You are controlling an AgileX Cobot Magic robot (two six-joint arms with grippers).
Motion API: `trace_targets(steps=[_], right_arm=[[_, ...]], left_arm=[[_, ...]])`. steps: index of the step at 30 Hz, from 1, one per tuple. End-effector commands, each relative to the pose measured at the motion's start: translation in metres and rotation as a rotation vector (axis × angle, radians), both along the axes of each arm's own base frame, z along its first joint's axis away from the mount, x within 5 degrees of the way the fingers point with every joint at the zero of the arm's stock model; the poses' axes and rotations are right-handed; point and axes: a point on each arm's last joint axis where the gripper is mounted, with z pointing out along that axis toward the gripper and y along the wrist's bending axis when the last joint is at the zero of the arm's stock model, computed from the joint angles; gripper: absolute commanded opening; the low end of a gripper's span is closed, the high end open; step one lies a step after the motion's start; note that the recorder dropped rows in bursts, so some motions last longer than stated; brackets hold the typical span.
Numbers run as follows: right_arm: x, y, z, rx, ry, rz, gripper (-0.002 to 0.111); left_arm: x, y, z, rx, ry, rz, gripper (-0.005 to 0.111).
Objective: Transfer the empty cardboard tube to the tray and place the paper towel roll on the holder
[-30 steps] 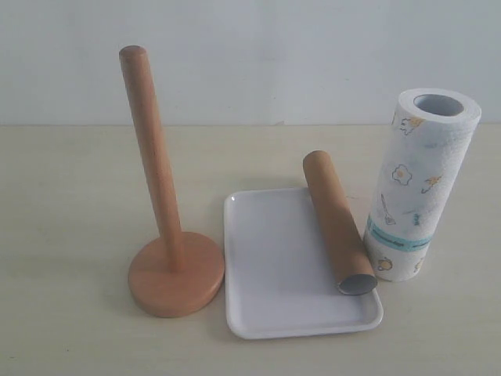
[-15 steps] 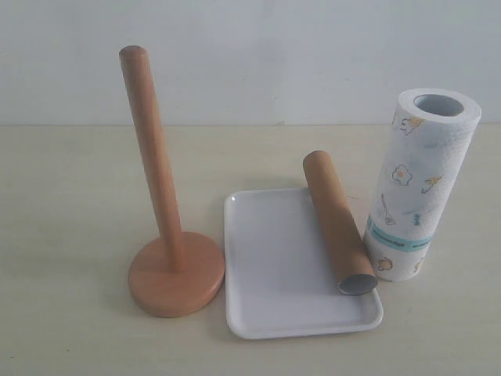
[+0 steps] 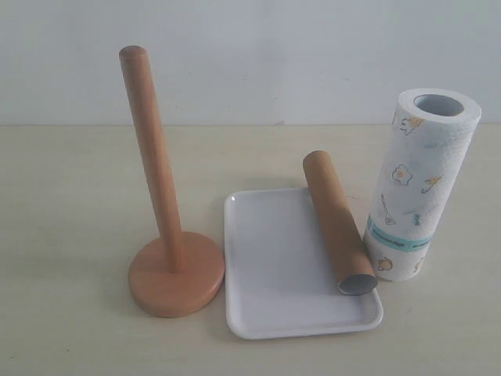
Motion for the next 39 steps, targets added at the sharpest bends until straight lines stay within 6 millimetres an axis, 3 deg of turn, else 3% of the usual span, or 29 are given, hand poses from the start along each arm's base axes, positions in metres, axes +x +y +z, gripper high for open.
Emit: trace_targets(steps=[1,19,26,34,39], right_arm=[[0.000,0.000,0.001,-0.002,-0.010,-0.002,0.001],[0.000,0.000,0.001,-0.004,-0.010,-0.002,0.001],[0.000,-0.001,0.002,-0.110,-0.033,0.015,0.001],[0.003,-0.004,0.019,-0.229,-0.222,-0.006,0.001],[0.001,-0.009,0.048,-0.232,-0.534,-0.098,0.001]], left_arm=[[0.000,-0.001,0.001,-0.042,-0.017,0.000,0.004],[0.000,-0.001,0.001,-0.042,-0.017,0.000,0.004],[0.000,-0.001,0.001,-0.042,-0.017,0.000,0.004],[0.000,-0.001,0.001,-0.042,-0.017,0.000,0.004],[0.000,-0.001,0.001,-0.042,-0.017,0.000,0.004]])
